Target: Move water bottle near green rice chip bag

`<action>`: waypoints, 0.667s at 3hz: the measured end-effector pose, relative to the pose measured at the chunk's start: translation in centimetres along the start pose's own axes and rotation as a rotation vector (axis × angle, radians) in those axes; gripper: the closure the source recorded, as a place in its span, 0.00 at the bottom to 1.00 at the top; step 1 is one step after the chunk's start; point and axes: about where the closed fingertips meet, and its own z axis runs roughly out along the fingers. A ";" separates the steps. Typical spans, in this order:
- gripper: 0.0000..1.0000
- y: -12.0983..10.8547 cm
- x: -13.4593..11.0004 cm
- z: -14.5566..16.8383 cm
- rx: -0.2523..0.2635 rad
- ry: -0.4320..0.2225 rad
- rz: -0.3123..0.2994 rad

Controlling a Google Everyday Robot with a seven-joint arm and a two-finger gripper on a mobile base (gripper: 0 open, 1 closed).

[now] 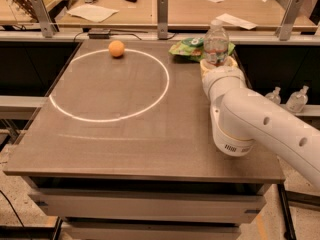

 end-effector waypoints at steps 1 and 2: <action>1.00 -1.2 0.9 1.4 0.029 0.019 0.032; 1.00 -0.3 1.2 2.5 0.013 0.027 0.067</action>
Offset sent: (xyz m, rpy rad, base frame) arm 0.0386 0.0033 -0.0211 0.1149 0.0287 -0.0090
